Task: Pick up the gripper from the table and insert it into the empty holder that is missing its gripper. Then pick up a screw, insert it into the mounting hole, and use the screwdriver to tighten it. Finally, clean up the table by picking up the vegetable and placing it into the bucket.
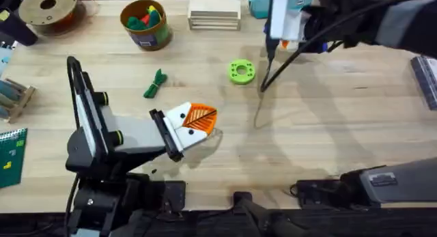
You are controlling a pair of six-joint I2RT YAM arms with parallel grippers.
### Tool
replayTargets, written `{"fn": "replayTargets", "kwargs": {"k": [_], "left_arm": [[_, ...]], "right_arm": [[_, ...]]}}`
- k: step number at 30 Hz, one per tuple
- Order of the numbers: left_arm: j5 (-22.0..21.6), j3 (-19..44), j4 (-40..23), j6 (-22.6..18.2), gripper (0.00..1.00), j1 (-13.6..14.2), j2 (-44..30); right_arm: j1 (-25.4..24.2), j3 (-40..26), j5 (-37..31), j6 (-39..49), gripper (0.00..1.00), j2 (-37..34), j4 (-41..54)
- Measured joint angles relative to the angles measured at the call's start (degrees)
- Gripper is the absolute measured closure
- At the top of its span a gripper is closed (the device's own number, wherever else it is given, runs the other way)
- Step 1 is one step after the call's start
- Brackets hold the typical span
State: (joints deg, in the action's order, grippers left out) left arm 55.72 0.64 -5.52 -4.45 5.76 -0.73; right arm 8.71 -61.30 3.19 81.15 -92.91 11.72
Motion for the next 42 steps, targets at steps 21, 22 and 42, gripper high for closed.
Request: {"fn": "replayTargets", "kwargs": {"k": [21, 22, 42], "left_arm": [[0.0, 0.0, 0.0, 0.0, 0.996, 0.0, 0.0], [0.0, 0.0, 0.0, 0.0, 0.996, 0.0, 0.0], [-0.01, 0.0, 0.01, 0.01, 0.045, 0.0, 0.0]], "right_arm": [[0.0, -0.61, -3.37, 6.9, 0.027, -6.97, -2.72], [0.0, -0.61, -3.39, 5.92, 0.018, -6.92, -2.64], [2.64, -0.61, -3.34, -47.07, 0.012, 15.87, 3.59]]}}
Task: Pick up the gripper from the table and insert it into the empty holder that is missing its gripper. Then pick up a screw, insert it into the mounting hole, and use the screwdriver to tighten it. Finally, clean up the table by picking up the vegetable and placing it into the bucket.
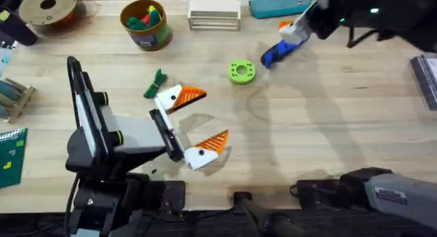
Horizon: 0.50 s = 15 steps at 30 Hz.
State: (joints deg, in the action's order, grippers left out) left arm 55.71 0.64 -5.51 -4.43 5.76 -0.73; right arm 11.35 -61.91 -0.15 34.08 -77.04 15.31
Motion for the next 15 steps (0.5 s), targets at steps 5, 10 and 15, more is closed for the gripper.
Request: {"fn": "replayTargets", "kwargs": {"k": [5, 10, 15], "left_arm": [[0.01, 0.0, 0.01, -0.04, 0.014, 0.0, 0.0], [-1.25, 0.0, 0.33, -0.04, 0.014, 0.0, 0.0], [-6.38, 0.0, 0.97, 4.35, 0.014, 0.0, 0.0]], "right_arm": [[0.02, -0.15, 0.01, -15.42, 0.012, 6.65, 5.61], [0.0, -0.15, 0.01, -21.99, 0.012, 8.68, 9.34], [0.02, -0.15, 0.01, -24.09, 0.012, 8.66, 9.59]]}}
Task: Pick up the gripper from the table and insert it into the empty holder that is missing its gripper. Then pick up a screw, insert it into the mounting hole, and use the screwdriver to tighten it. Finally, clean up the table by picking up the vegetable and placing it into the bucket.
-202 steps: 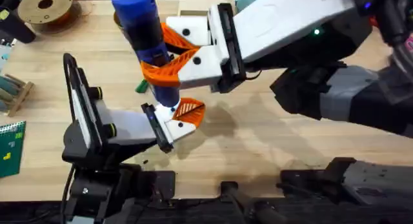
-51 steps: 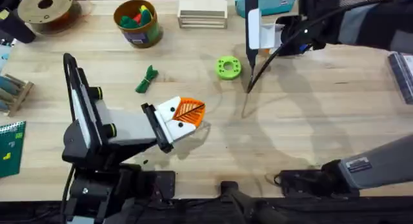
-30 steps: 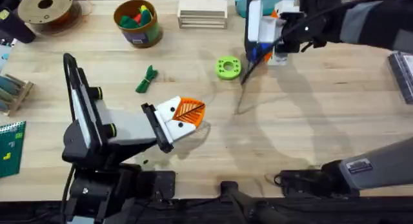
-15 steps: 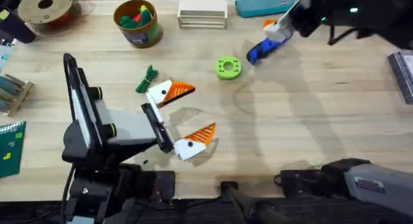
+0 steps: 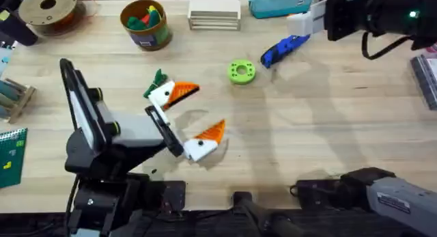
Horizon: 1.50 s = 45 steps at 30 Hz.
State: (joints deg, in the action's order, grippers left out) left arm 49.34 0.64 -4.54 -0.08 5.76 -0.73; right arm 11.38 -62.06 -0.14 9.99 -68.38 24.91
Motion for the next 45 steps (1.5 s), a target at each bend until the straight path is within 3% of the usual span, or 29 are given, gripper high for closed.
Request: {"fn": "replayTargets", "kwargs": {"k": [4, 7, 8, 13, 18, 22, 27, 33, 40, 45], "left_arm": [[-5.64, 0.61, -0.64, 4.69, 0.015, 0.0, 0.0], [-9.41, 3.12, -4.54, 6.33, 0.015, 0.0, 0.0], [-13.41, 9.0, -12.22, 7.27, 0.015, 0.0, -0.02], [-19.98, 23.7, -25.58, 8.05, 0.015, 0.0, -3.4], [-27.45, 41.12, -39.89, 5.23, 0.015, 0.0, -15.72], [-34.48, 54.46, -52.6, 3.08, 0.015, 0.0, -30.01], [-40.22, 67.01, -64.47, -5.08, 0.015, 0.0, -47.93], [-42.73, 74.7, -66.23, -13.17, 0.015, 0.0, -65.83], [-44.15, 75.06, -65.06, -15.41, 0.015, 0.0, -79.86], [-47.72, 75.06, -65.06, -15.34, 0.015, -0.07, -87.38]], "right_arm": [[0.0, 0.0, 0.0, -0.71, 0.012, 0.0, 0.0], [0.0, 0.0, 0.0, -0.82, 0.012, 0.0, 0.02], [0.0, 0.0, 0.0, -0.84, 0.012, 0.0, 0.02], [0.0, 0.0, 0.0, -0.88, 0.012, 0.0, 0.02], [0.0, 0.0, 0.0, -1.03, 0.012, 0.0, 0.04], [0.0, 0.0, 0.0, -1.01, 0.012, 0.0, 0.04], [0.0, 0.0, 0.0, -1.04, 0.012, 0.0, 1.08], [0.0, 0.0, 0.0, -1.04, 0.012, 0.0, 1.05], [0.09, -0.05, 0.99, -1.04, 0.011, 0.02, 5.81], [0.09, -3.41, 4.26, -2.81, 0.011, 0.01, 17.82]]}}
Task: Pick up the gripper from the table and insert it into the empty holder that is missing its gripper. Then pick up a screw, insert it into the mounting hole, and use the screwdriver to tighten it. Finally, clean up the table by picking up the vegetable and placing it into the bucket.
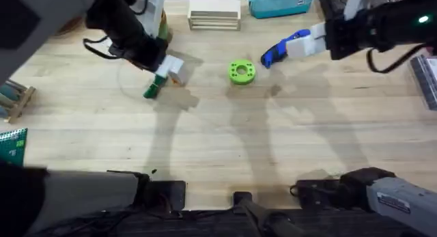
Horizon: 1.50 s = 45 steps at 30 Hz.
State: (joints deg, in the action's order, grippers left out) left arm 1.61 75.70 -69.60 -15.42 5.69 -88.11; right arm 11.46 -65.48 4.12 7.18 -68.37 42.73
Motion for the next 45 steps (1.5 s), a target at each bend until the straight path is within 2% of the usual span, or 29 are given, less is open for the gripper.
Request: {"fn": "replayTargets", "kwargs": {"k": [4, 9, 15, 22, 34, 35, 40, 41, 45], "left_arm": [[-1.3, 0.0, 0.06, 0.0, 0.015, -1.53, -4.45], [-1.03, 0.0, 0.22, -0.42, 0.015, -6.51, -8.74], [-0.48, 0.0, 3.48, -1.4, 0.015, -10.52, -12.6], [0.43, 0.01, 8.6, -3.56, 0.015, -11.25, -16.23], [1.11, 0.23, 11.53, -4.48, 0.018, -11.31, -21.27], [1.0, 0.24, 11.56, -4.52, 0.092, -11.32, -21.3], [0.9, 0.27, 11.3, -4.74, 0.866, -11.36, -21.45], [0.85, 0.46, 11.21, -5.13, 0.959, -11.36, -21.39], [0.93, 0.53, 10.74, -5.14, 0.987, -11.36, -21.69]], "right_arm": [[0.0, -7.91, 1.22, -1.26, 0.011, 0.01, 11.1], [0.0, -17.49, 1.51, -1.71, 0.01, 0.28, 21.8], [0.0, -22.63, 1.51, -2.08, 0.01, 0.91, 29.3], [0.0, -22.86, 1.51, -2.12, 0.011, 1.17, 29.48], [0.0, -22.86, 1.51, -2.14, 0.011, 1.17, 29.52], [0.0, -22.86, 1.51, -2.16, 0.011, 1.17, 29.52], [0.0, -22.86, 1.51, -2.29, 0.011, 1.17, 29.52], [0.0, -22.86, 1.51, -2.29, 0.01, 1.17, 29.52], [0.0, -22.86, 1.49, -2.31, 0.01, 1.17, 29.52]]}}
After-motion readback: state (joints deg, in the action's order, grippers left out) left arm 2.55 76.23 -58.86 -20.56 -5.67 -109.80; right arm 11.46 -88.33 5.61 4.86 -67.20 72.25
